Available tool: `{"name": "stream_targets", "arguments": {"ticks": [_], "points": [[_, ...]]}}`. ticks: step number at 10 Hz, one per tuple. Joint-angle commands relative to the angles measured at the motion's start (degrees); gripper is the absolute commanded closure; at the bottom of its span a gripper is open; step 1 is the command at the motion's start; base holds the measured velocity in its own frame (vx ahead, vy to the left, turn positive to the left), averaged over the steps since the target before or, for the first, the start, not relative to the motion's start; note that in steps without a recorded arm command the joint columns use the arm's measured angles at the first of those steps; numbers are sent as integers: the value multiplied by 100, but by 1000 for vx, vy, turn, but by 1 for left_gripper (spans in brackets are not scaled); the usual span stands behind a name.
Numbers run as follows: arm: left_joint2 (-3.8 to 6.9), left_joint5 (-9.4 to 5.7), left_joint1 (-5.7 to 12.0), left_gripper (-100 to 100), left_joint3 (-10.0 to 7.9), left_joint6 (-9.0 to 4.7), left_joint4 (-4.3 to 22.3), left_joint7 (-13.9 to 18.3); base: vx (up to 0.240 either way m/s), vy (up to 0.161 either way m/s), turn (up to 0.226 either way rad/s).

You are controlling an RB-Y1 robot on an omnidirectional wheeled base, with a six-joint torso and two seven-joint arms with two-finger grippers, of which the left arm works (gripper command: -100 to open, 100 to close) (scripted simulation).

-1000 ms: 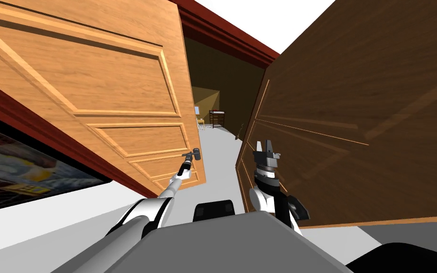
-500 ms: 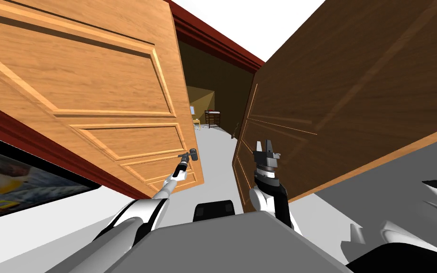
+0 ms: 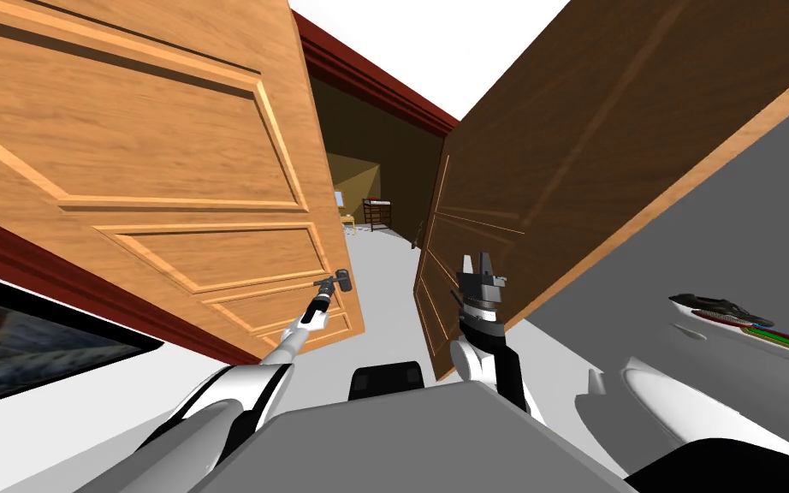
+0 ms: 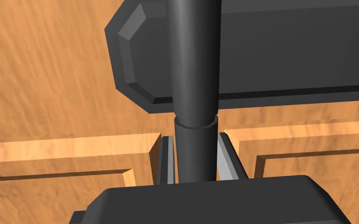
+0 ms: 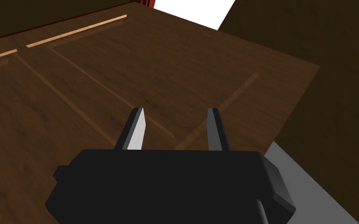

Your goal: Pull the door open

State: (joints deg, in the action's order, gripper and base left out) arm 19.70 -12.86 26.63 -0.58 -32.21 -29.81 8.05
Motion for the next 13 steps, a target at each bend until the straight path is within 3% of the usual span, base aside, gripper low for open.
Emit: {"name": "stream_targets", "arguments": {"ticks": [1, 3, 4, 7, 8, 12, 13], "points": [[78, 17, -9, 100, 92, -52, 63, 166, -91, -17, -93], [226, 21, -53, 100, 160, -83, 82, 347, -91, -30, -73], [354, 25, -92, 100, 219, -110, 98, 503, -130, -28, -83], [567, 31, -155, 100, 316, -155, 125, 761, -148, -26, -61], [554, 23, -146, 100, 278, -136, 94, 701, -78, -9, 6], [624, 125, -196, 100, 564, -206, 29, 985, -197, 61, -96], [624, 125, -196, 100, 564, -206, 29, 985, -145, 49, -34]]}}
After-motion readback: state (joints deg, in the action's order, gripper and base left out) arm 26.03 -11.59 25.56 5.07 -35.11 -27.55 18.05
